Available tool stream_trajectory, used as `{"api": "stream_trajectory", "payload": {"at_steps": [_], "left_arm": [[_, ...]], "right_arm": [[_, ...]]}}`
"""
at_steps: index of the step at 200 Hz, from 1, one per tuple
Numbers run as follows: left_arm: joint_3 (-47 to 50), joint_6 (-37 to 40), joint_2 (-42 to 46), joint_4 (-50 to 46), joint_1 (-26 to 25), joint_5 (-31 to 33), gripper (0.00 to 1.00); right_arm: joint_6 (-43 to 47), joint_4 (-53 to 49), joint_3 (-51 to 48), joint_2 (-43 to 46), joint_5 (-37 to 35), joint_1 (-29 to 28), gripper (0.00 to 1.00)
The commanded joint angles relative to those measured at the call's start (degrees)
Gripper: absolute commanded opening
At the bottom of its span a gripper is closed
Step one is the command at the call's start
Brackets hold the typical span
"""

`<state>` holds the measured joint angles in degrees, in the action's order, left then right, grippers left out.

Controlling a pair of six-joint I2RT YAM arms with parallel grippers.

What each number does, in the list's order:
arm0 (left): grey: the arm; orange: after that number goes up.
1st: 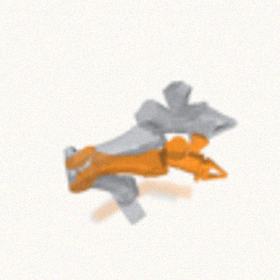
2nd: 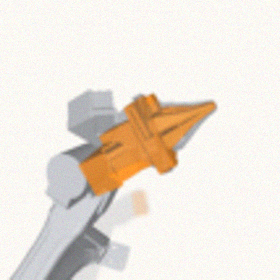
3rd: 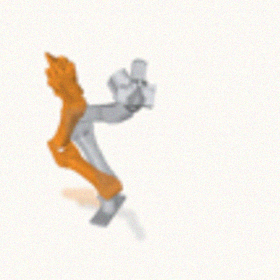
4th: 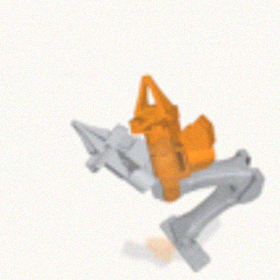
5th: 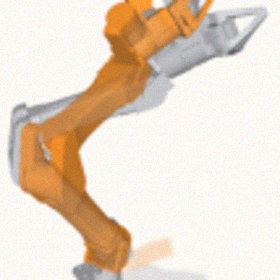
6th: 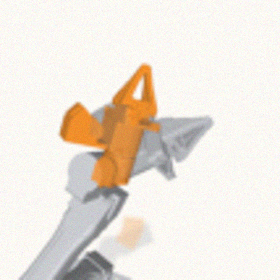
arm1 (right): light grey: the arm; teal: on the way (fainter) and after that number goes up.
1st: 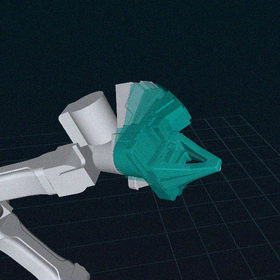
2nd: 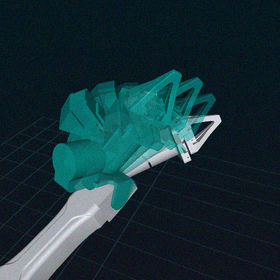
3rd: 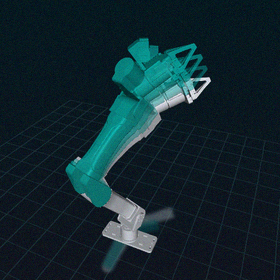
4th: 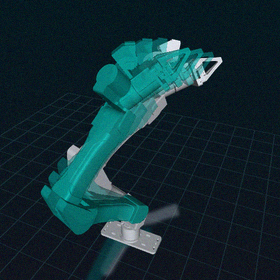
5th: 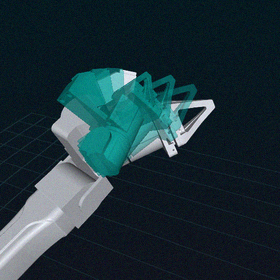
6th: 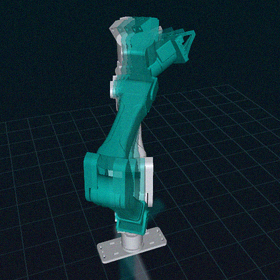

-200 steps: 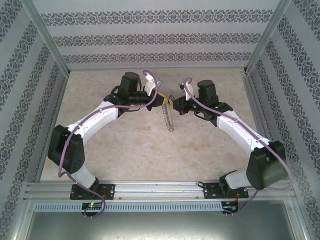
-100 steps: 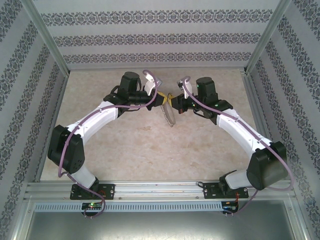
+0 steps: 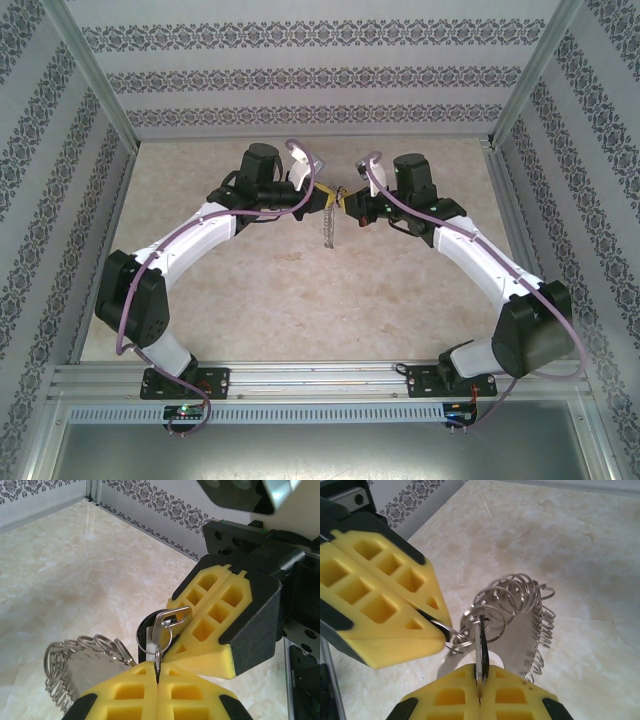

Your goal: Put the keys on the keyring

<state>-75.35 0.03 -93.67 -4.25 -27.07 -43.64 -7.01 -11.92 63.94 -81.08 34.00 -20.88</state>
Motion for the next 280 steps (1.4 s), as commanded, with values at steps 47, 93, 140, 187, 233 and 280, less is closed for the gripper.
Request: {"api": "stream_trajectory", "payload": {"at_steps": [47,93,140,187,233,280], "left_arm": [[-1.64,1.02,2.09,0.4,-0.99,-1.16,0.0],[-1.64,0.76,1.92,0.96,-1.02,-1.2,0.0],[-1.61,0.77,1.91,0.84,-1.01,-1.25,0.0],[-1.64,0.78,1.99,0.89,-1.0,-1.31,0.0],[-1.73,0.83,2.15,0.87,-0.99,-1.22,0.0],[-1.64,0.78,2.26,0.83,-1.01,-1.25,0.0]], "right_arm": [[0.94,0.28,-0.15,0.94,-0.56,1.51,0.0],[2.15,-1.37,2.64,-0.84,-1.34,-2.36,0.0],[2.65,-1.76,2.77,-1.4,-2.36,-2.71,0.0],[2.0,-1.25,0.86,0.54,-2.02,0.32,0.0],[1.49,-0.87,0.3,1.27,-1.42,1.89,0.0],[1.43,-1.02,1.66,0.31,-1.21,-0.14,0.0]]}}
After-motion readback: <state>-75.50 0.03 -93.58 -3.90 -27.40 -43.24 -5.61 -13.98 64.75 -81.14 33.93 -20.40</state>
